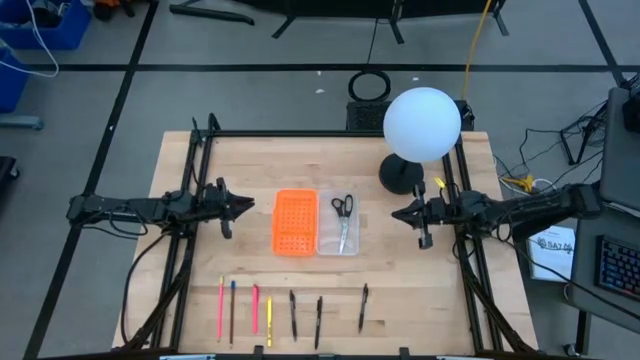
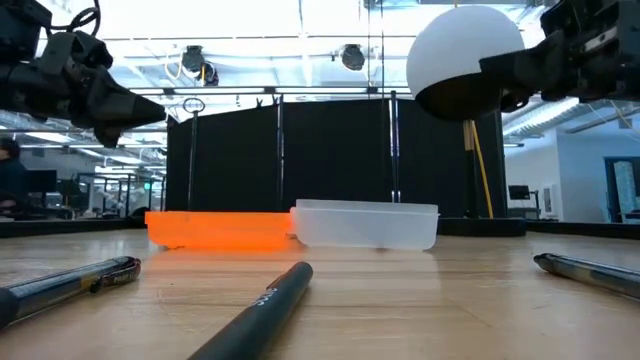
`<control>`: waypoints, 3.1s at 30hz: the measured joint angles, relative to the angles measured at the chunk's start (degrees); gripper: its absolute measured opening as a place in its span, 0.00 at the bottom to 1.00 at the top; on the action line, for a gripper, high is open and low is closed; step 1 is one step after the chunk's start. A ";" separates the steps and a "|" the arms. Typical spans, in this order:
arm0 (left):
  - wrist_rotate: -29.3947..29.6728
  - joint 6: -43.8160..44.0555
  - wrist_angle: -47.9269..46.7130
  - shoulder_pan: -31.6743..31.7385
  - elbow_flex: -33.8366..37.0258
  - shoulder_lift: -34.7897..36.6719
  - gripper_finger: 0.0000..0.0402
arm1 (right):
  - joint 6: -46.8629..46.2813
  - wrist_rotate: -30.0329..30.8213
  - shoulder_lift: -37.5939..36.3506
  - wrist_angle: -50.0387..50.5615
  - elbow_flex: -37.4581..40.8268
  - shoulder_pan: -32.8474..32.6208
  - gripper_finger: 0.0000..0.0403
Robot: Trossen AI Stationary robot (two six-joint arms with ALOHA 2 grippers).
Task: Pick & place school supplies into a supply box
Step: Put the pink pencil into the orange box
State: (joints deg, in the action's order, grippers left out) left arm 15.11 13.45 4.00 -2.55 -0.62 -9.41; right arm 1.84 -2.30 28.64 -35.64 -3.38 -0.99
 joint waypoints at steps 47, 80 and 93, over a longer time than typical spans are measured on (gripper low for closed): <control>-22.74 69.30 -81.86 -39.69 -74.97 -78.30 0.17 | -7.18 -8.49 -1.53 -0.94 2.54 6.90 0.00; -16.81 109.61 -68.40 -43.43 -57.17 -81.98 0.57 | -8.28 -8.53 -1.60 -3.55 2.54 6.88 0.00; -17.44 106.47 -61.37 -42.05 -48.94 -81.96 0.51 | -8.28 -8.53 -1.60 -3.13 2.54 6.88 0.00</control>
State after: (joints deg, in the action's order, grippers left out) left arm -2.32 119.92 -57.37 -44.60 -49.57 -91.37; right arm -6.44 -10.83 27.05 -38.76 -0.84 5.89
